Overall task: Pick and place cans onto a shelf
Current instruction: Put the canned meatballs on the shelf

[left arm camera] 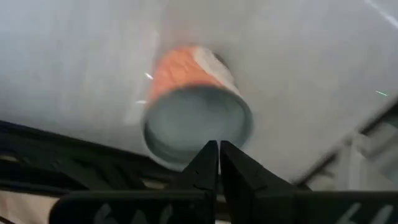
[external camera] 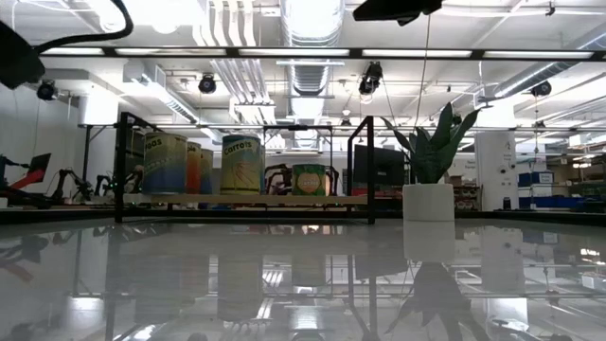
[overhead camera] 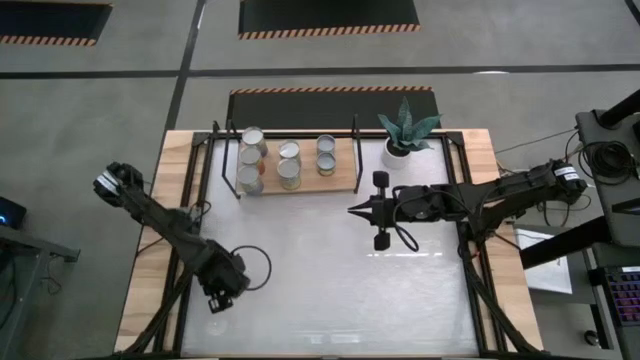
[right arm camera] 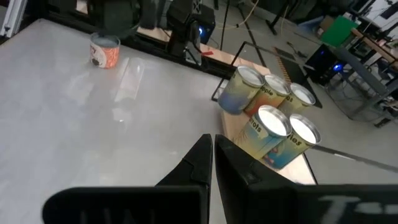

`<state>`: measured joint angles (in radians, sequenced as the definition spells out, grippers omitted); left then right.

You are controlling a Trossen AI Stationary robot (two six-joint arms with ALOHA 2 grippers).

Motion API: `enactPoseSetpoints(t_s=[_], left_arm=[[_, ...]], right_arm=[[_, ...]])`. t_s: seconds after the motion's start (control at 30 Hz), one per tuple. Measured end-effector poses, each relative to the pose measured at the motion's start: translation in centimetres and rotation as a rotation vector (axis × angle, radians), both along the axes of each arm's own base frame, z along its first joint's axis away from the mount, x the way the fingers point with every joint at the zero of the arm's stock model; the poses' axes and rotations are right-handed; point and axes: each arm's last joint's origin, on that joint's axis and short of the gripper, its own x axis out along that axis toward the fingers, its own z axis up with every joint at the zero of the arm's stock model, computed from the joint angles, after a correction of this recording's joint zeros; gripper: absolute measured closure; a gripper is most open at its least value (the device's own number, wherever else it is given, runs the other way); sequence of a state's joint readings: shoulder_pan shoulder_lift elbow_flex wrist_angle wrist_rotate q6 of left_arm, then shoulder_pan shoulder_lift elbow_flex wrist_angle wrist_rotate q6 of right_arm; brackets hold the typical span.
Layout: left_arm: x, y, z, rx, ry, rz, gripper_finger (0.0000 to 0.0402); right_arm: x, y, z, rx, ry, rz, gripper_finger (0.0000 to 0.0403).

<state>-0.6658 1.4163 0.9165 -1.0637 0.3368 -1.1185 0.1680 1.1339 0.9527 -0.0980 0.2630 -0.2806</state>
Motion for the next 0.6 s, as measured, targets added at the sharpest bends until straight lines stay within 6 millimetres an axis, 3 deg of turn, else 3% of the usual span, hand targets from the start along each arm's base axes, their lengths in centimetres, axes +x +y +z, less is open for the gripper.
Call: enactPoseSetpoints(t_s=[0.37,0.6], left_arm=[[1.1,-0.6,-2.1,0.110,0.008,-0.032,0.0402],[4.8,0.3,-1.4,0.216,-0.192,-0.095,0.0402]], right_arm=[[0.0,0.0,0.2,-0.007,-0.009,0.003,0.0394],[0.0,0.0,0.2,-0.007,-0.009,0.003,0.0394]])
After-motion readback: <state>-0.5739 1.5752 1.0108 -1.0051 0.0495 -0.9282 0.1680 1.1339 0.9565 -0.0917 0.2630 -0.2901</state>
